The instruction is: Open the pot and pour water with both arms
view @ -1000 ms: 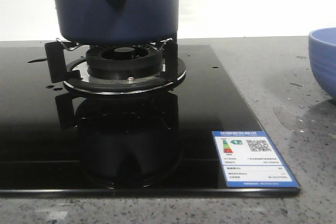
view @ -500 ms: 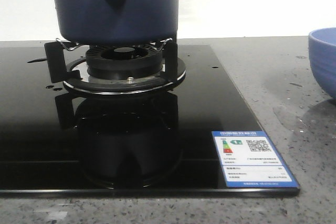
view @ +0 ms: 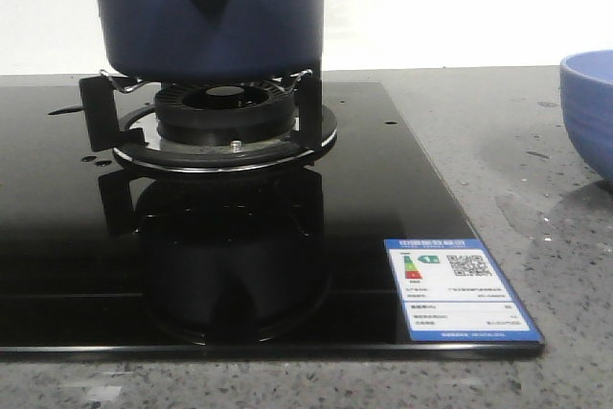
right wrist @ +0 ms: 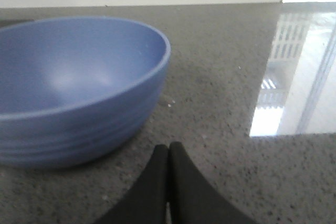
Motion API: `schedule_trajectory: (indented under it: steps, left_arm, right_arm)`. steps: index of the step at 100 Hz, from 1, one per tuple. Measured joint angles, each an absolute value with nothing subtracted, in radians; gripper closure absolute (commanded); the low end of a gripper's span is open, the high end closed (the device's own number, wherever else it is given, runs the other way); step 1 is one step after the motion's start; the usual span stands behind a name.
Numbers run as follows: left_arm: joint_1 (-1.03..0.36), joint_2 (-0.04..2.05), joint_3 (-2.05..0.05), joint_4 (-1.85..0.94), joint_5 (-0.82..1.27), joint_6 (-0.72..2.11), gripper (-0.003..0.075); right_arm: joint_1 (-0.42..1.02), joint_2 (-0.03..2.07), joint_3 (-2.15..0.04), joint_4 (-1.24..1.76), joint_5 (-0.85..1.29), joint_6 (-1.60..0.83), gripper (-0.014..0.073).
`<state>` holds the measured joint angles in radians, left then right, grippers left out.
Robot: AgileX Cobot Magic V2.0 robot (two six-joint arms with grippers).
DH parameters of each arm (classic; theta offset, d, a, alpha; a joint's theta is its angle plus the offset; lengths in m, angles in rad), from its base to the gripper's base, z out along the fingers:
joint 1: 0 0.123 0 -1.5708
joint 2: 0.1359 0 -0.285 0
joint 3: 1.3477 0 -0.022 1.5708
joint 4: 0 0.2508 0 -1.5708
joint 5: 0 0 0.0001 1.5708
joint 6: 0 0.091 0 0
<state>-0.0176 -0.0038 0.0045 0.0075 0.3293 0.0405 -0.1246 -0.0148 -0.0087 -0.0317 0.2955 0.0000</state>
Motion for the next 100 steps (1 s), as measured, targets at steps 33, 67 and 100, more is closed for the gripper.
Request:
schedule_trajectory:
  steps: [33,67,100]
  left_arm:
    - [-0.018,-0.004,0.004,0.007,0.331,0.041,0.0741]
    - [-0.018,-0.004,0.004,0.007,0.331,0.041,0.0741]
    - [-0.018,-0.004,0.004,0.007,0.331,0.041,0.0741]
  right_arm:
    - [-0.149,-0.015,0.007,-0.025,0.329,0.005,0.0657]
    - [-0.149,-0.015,0.007,-0.025,0.329,0.008,0.0657]
    - [-0.149,-0.015,0.007,-0.023,0.329,0.008,0.0657]
